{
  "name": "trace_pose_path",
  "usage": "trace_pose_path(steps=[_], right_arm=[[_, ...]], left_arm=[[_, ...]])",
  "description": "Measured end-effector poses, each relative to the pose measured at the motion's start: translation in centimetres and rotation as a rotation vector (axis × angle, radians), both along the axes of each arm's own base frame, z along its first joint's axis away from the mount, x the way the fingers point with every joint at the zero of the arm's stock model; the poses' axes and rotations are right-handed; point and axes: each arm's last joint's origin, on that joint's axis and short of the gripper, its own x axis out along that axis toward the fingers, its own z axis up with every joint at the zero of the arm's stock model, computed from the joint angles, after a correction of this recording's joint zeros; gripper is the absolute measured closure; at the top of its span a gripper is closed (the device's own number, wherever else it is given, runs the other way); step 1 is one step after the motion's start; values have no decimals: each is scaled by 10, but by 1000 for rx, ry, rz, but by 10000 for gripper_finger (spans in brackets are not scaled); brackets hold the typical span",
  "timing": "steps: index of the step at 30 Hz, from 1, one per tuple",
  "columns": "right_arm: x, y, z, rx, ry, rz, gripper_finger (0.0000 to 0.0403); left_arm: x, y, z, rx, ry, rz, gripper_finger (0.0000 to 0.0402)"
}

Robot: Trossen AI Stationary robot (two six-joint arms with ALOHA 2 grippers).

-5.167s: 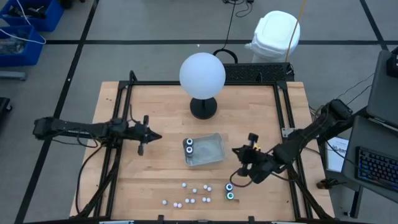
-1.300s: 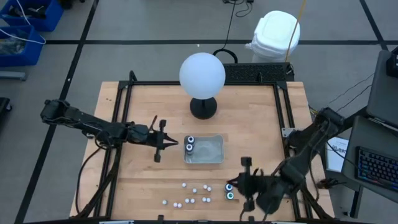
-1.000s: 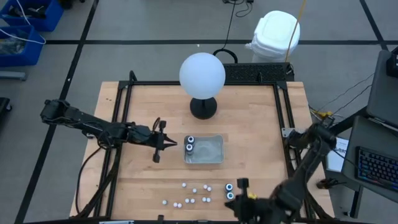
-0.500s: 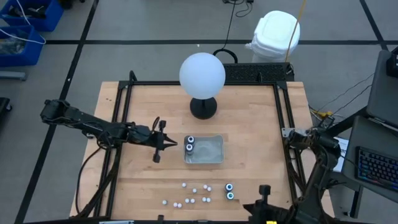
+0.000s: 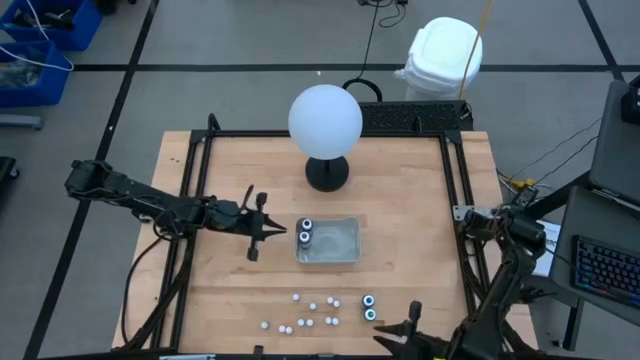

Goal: Pick & Place food coloring
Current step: Put the large green food coloring bottle into the gray bin

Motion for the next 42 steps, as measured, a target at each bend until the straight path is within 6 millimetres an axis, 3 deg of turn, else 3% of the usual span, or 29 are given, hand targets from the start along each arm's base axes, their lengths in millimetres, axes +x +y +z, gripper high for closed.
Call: trace_pose_path(steps=[6, 13, 28, 32, 36, 42], right_arm=[[5, -3, -11, 76, 12, 0, 256], [2, -5, -18, 116, 9, -20, 216], [-16, -22, -31, 177, 98, -144, 192], [-33, -28, -43, 189, 103, -186, 184], [-46, -33, -60, 234, -14, -213, 183], [-40, -34, -76, 320, -72, -215, 183]], left_arm=[[0, -1, -1, -17, 11, -15, 376], [0, -1, -1, -25, 11, -39, 376], [0, -1, -2, -24, 21, -41, 376], [0, -1, -2, -9, 19, -48, 376], [-1, -1, -3, -6, 34, -49, 376], [-1, -1, -4, -4, 42, -49, 376]])
